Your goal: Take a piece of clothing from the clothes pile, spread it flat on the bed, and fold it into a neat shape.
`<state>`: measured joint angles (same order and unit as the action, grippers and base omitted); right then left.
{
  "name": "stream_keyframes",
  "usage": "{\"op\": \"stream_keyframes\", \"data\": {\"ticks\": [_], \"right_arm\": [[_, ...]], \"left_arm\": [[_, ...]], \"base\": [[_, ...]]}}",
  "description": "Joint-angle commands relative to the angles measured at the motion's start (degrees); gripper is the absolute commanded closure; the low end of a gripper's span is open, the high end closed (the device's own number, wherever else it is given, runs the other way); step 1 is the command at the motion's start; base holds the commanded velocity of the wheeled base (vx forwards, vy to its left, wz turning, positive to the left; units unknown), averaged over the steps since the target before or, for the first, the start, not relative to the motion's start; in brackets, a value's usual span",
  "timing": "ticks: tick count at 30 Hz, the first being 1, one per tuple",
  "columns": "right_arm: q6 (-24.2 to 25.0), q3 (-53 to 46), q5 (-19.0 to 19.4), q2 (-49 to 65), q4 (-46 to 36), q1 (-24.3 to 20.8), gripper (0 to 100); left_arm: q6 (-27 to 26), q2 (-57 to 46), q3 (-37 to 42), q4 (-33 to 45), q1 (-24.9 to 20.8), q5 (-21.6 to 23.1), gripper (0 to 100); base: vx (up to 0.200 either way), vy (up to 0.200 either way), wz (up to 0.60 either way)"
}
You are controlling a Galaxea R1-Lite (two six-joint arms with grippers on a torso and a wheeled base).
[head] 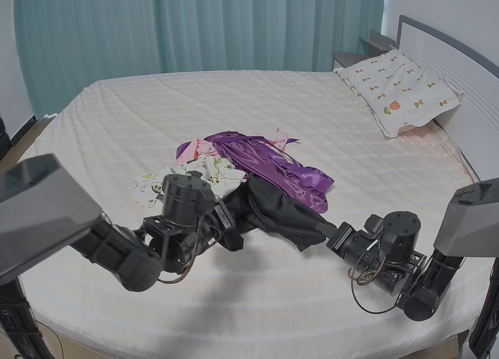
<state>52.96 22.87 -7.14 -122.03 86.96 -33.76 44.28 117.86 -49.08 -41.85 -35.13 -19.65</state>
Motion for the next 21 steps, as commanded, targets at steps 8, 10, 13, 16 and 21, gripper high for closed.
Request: {"op": "stream_keyframes", "data": {"ticks": [8, 10, 13, 16, 21], "right_arm": [[-16.57, 15.54, 3.36, 23.94, -2.67, 4.40, 100], [-17.98, 20.55, 3.63, 28.07, -8.56, 5.72, 100], [-17.80, 26.26, 4.42, 32.56, -15.15, 8.71, 100], [-17.62, 29.16, 5.83, 35.10, -17.35, 10.64, 100], [-17.71, 26.52, 9.60, 38.36, -19.89, 9.06, 100]], "left_arm": [[-4.55, -27.24, -3.83, 0.19, 4.02, 0.40, 100], [-6.22, -29.35, -5.94, -0.51, 4.90, -0.12, 100], [-6.48, -32.25, -8.23, -0.78, 5.07, -0.04, 100], [-6.75, -34.01, -9.28, -0.60, 5.16, 0.58, 100], [-6.31, -33.92, -9.72, -0.07, 5.25, -0.65, 100]], "base": [[0.000, 0.000, 0.00], [0.000, 0.000, 0.00], [0.000, 0.000, 0.00], [0.000, 0.000, 0.00], [0.000, 0.000, 0.00]]}}
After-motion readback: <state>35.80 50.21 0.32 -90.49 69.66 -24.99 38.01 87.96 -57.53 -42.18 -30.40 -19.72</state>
